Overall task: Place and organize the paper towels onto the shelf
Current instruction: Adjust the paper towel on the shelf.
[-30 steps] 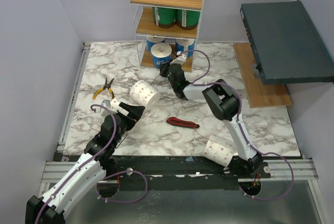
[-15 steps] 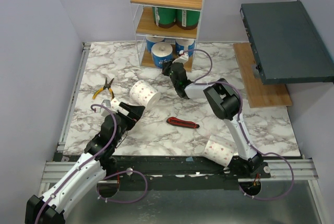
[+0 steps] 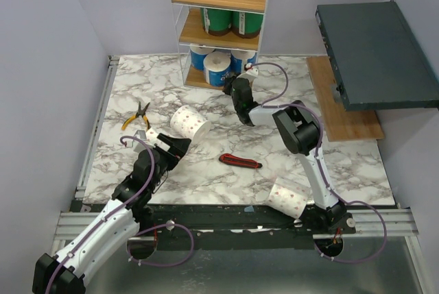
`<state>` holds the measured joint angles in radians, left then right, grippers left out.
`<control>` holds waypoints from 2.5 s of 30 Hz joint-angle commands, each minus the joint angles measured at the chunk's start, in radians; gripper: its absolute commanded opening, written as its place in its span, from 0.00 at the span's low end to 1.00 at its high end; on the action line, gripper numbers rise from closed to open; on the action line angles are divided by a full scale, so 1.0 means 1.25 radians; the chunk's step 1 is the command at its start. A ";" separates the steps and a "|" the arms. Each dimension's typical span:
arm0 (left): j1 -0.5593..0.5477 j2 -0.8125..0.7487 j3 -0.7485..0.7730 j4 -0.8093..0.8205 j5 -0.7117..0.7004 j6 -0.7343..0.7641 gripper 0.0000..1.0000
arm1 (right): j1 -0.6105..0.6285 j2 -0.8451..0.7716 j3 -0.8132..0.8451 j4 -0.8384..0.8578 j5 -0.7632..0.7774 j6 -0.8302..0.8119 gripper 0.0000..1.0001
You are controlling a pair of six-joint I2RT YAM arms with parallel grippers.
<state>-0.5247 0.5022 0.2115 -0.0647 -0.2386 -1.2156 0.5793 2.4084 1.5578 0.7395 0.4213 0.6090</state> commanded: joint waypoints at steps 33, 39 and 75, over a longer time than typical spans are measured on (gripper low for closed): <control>0.011 0.040 -0.004 -0.040 -0.026 0.023 0.94 | 0.051 0.027 0.046 0.035 -0.191 -0.024 0.01; 0.012 0.046 -0.001 -0.038 -0.029 0.029 0.94 | 0.050 0.068 0.108 0.003 -0.130 -0.013 0.01; 0.015 0.031 -0.002 -0.049 -0.023 0.030 0.94 | -0.013 0.048 0.088 0.025 -0.144 -0.018 0.08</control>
<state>-0.5182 0.5407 0.2153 -0.0467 -0.2390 -1.1950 0.5957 2.5221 1.7393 0.7177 0.2729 0.6300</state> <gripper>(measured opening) 0.940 0.042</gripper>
